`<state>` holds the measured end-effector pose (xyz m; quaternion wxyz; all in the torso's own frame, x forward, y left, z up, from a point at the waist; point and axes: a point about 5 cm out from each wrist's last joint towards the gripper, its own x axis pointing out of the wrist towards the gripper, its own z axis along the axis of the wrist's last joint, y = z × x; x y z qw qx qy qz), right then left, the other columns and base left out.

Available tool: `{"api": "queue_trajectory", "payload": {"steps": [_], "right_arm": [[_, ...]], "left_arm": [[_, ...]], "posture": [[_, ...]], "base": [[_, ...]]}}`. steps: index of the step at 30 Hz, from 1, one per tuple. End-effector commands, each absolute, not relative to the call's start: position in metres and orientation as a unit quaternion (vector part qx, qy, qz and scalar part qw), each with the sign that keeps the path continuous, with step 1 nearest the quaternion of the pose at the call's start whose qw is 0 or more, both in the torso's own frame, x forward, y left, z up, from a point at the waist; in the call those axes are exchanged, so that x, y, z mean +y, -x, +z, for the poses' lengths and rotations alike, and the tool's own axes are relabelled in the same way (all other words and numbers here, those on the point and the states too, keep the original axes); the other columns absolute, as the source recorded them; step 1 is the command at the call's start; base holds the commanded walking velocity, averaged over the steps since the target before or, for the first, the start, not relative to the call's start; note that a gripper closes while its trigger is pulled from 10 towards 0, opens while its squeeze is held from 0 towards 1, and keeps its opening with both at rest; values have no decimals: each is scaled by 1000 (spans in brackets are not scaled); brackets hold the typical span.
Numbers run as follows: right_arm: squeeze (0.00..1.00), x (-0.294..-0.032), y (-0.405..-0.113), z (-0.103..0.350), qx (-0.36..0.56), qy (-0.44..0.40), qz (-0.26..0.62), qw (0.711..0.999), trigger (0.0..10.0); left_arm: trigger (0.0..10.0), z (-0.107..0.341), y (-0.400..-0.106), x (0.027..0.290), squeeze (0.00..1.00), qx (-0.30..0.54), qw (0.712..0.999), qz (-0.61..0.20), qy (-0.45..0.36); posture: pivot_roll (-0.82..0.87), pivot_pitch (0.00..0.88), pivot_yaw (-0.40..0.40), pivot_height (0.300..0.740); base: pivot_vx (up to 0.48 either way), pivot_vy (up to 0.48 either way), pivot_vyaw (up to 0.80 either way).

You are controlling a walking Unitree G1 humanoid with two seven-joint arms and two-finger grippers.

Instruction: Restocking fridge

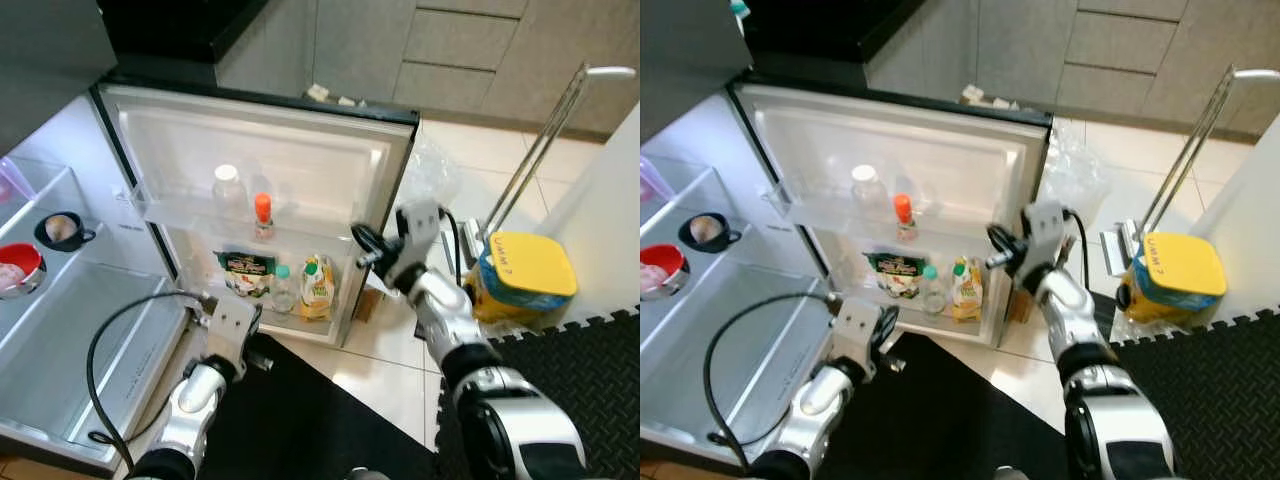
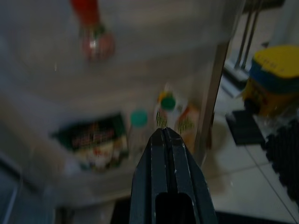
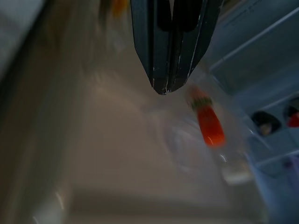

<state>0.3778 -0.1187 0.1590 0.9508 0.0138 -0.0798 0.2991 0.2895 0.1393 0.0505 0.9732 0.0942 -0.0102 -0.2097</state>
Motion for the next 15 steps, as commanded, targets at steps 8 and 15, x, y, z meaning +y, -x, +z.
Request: {"api": "queue_trajectory", "payload": {"steps": [8, 15], "right_arm": [[0, -125, -392, 171, -49, 117, 260, 957, 10000], [0, -124, -393, 165, -20, 236, 270, 933, 10000]], "left_arm": [[10000, 86, -296, 132, 0, -85, 965, -230, -92], [10000, 109, -300, 128, 0, -123, 958, -238, -100]], "posture": [[-81, 163, -53, 740], [-67, 173, -53, 740]], "base": [[0, 0, 0], [0, 0, 0]]}}
